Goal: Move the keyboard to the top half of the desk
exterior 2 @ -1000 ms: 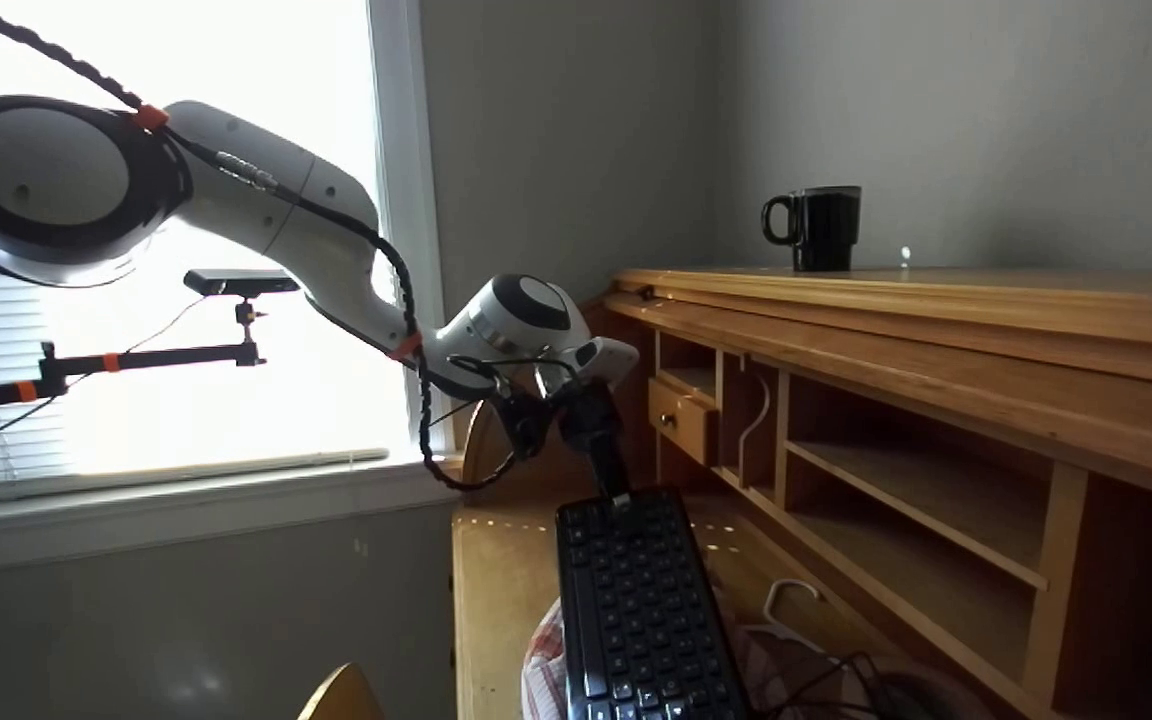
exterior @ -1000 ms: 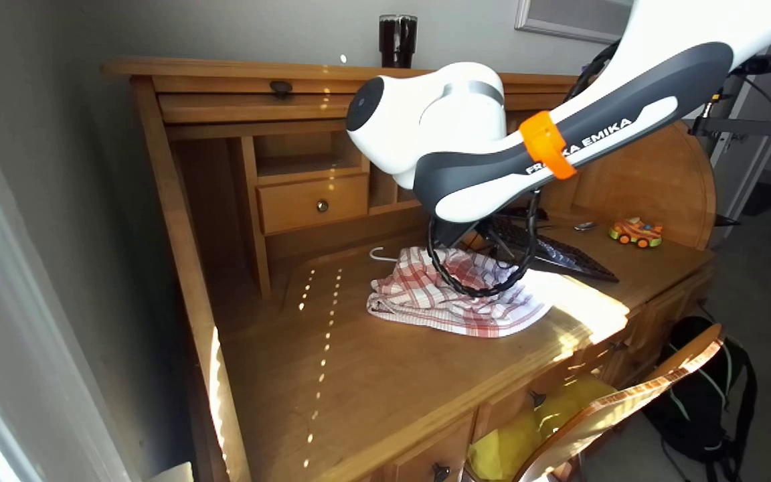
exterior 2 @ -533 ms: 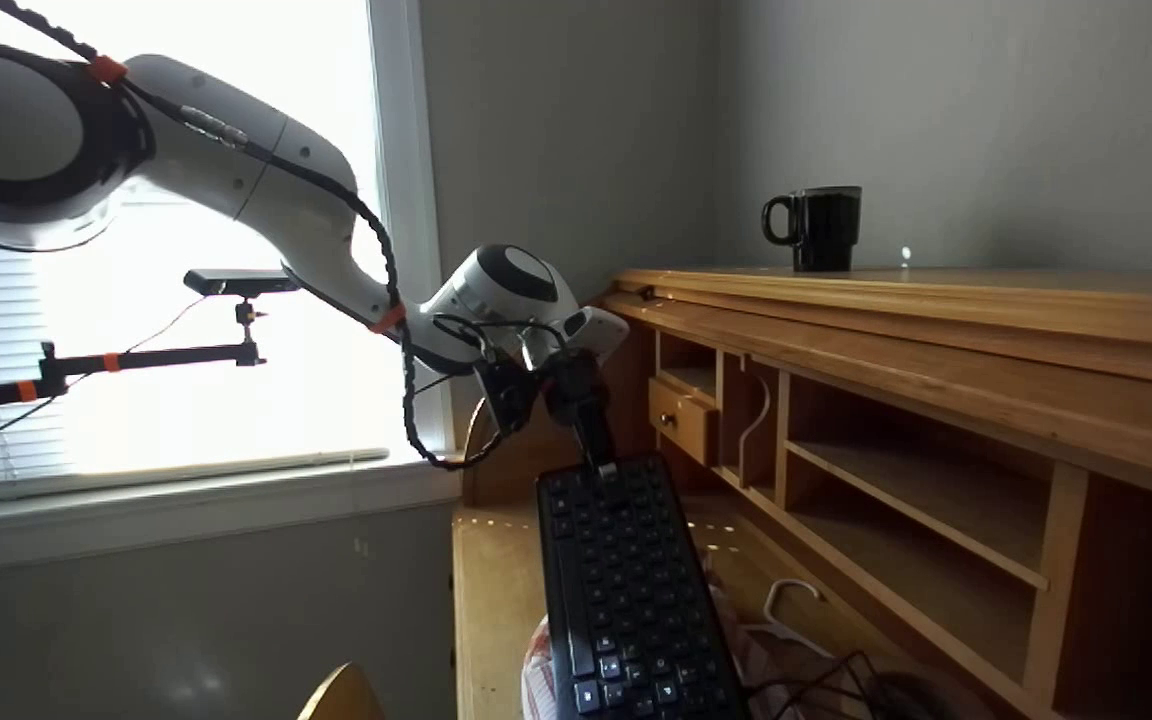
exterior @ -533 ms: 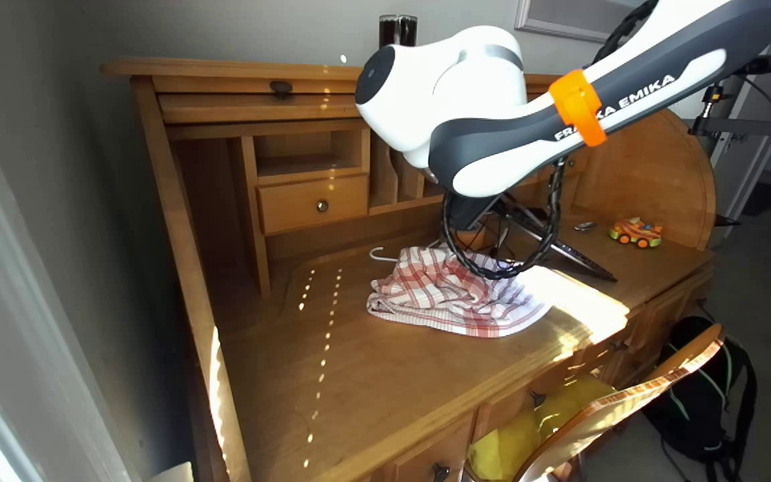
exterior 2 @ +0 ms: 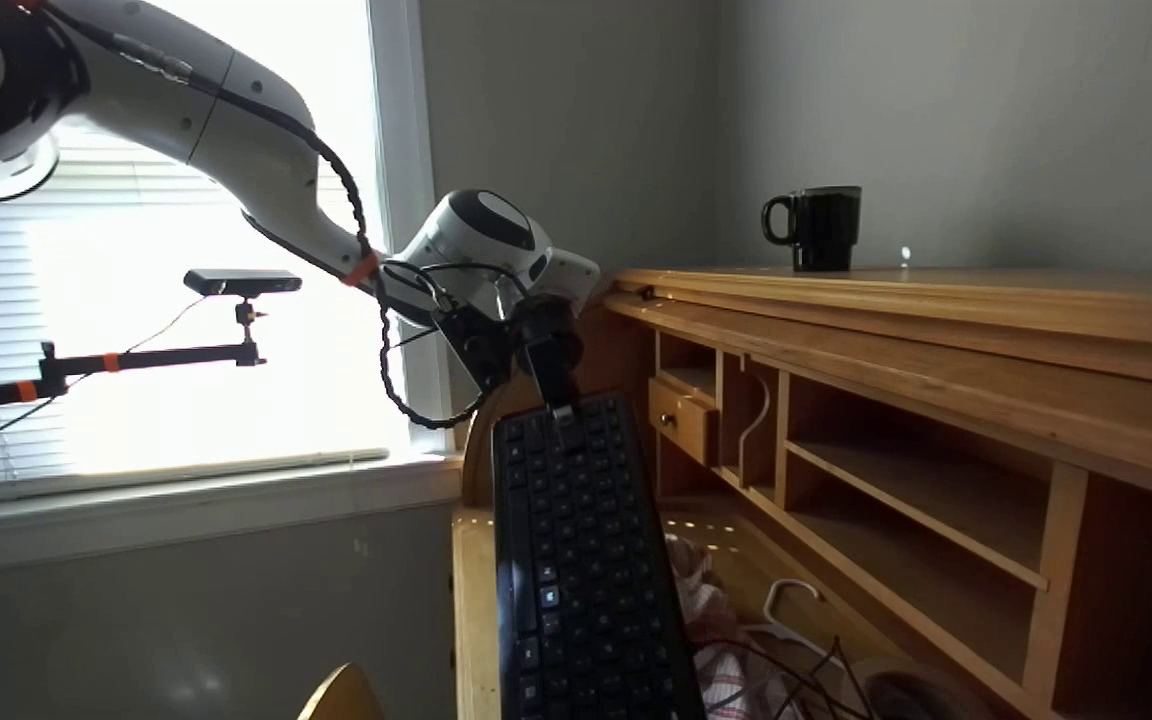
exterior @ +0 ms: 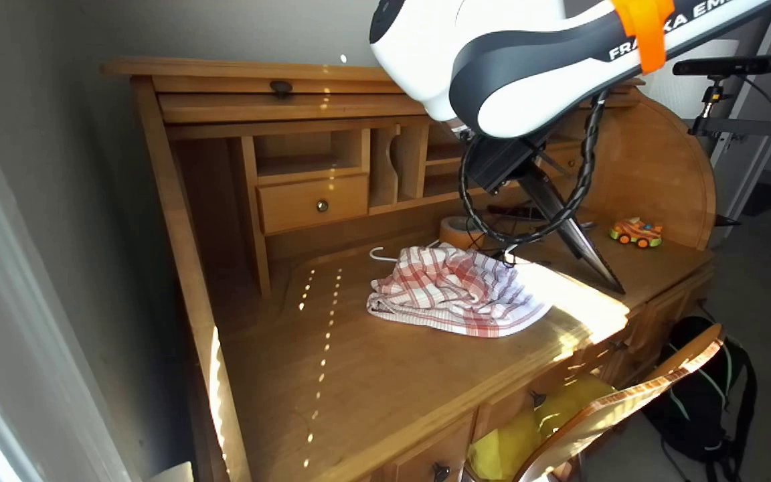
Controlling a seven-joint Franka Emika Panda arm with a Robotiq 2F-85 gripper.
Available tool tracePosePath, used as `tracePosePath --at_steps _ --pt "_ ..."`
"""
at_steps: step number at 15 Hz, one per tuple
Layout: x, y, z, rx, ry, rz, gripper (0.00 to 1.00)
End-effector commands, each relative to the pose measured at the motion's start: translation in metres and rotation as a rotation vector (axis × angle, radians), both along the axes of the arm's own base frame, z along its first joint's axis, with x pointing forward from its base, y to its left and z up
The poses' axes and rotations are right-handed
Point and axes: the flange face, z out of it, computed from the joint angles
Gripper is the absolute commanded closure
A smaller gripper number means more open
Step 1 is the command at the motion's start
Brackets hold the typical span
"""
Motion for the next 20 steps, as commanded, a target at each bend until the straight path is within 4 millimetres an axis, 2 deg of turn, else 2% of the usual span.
tracePosePath --at_steps 1,7,12,20 --pt "-0.022 0.013 0.013 -0.080 -0.052 -0.048 0.95" --pt "-0.040 0.043 0.046 -0.315 -0.121 0.055 0.95" --pt "-0.052 0.063 0.062 -0.499 -0.112 0.172 0.95" --pt "-0.092 0.095 0.054 -0.761 -0.080 0.355 0.95"
